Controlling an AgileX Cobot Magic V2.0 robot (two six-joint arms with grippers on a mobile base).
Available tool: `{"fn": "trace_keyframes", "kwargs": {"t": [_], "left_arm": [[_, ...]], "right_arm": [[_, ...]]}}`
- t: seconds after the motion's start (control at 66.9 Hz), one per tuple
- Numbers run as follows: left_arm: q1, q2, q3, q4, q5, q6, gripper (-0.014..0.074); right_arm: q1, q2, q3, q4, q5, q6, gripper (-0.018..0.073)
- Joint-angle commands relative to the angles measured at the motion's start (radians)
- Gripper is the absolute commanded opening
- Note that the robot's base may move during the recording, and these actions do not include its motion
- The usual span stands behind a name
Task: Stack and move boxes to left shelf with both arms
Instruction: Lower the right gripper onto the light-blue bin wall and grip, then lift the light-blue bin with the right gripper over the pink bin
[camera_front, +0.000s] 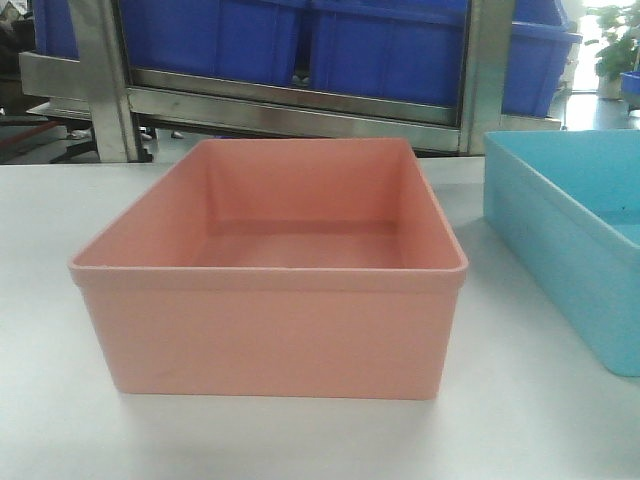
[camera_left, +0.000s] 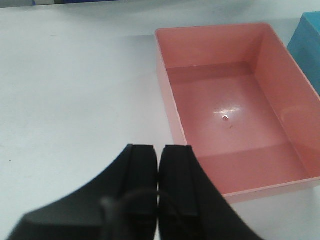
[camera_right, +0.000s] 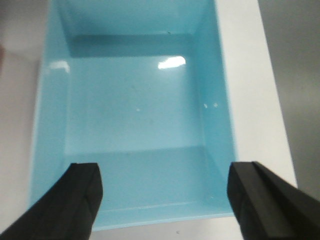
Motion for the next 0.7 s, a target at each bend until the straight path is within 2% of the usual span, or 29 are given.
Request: {"fn": "trace_keyframes", "kwargs": {"t": [0.0, 0.105, 0.239, 0.373, 0.687], "left_arm": [[-0.004, -0.008, -0.028, 0.001, -0.084, 0.001, -0.0001], [-0.004, -0.008, -0.028, 0.001, -0.086, 0.001, -0.0001], [-0.004, -0.008, -0.028, 0.001, -0.096, 0.001, -0.0001], [-0.004, -0.008, -0.028, 0.001, -0.115, 0.001, -0.0001], [-0.004, -0.008, -0.028, -0.001, -0.166, 0.001, -0.0001]], "right_arm": [[-0.074, 0.087, -0.115, -0.037, 0.014, -0.040, 0.0624], [-0.147, 0.205, -0.196, -0.003, 0.037, -0.154, 0.0624], [-0.201, 0.340, -0.247, 0.029, 0.024, -0.266, 0.0624], [-0.211, 0.471, -0.283, 0.078, -0.020, -0.300, 0.0624], [-0.211, 0.665, -0.291, 0.077, -0.136, -0.316, 0.0624]]}}
